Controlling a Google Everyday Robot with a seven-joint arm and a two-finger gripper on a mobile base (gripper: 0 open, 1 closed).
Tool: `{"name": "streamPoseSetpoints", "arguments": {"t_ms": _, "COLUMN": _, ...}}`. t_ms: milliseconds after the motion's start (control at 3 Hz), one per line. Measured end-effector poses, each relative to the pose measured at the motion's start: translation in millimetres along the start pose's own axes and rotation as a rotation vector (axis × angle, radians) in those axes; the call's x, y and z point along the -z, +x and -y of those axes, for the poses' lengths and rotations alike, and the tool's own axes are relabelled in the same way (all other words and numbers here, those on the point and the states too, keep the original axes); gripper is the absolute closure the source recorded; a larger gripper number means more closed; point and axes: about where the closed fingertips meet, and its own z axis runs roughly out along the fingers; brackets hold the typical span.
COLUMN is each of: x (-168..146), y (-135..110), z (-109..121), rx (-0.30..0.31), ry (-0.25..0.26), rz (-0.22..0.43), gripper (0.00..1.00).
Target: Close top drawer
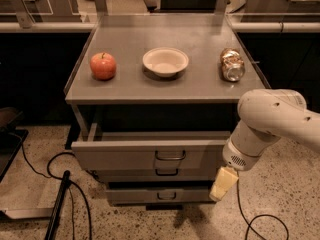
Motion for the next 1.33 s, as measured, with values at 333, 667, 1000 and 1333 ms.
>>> {"name": "streamPoseSetpoints", "arguments": {"t_ms": 333, "x": 0, "y": 0, "z": 0, "rx": 0.000, "ry": 0.000, "rz": 0.000, "gripper": 0.41}}
{"name": "streamPoseSetpoints", "arguments": {"t_ms": 667, "x": 0, "y": -1, "z": 1, "rx": 0.002, "ry": 0.002, "rz": -0.005, "gripper": 0.64}}
{"name": "streamPoseSetpoints", "arguments": {"t_ms": 1000, "x": 2, "y": -7, "z": 12, "rx": -0.008, "ry": 0.036, "rz": -0.011, "gripper": 0.88}}
{"name": "streamPoseSetpoints", "arguments": {"t_ms": 1333, "x": 1, "y": -11, "z": 26, "rx": -0.028, "ry": 0.101, "rz": -0.024, "gripper": 1.00}}
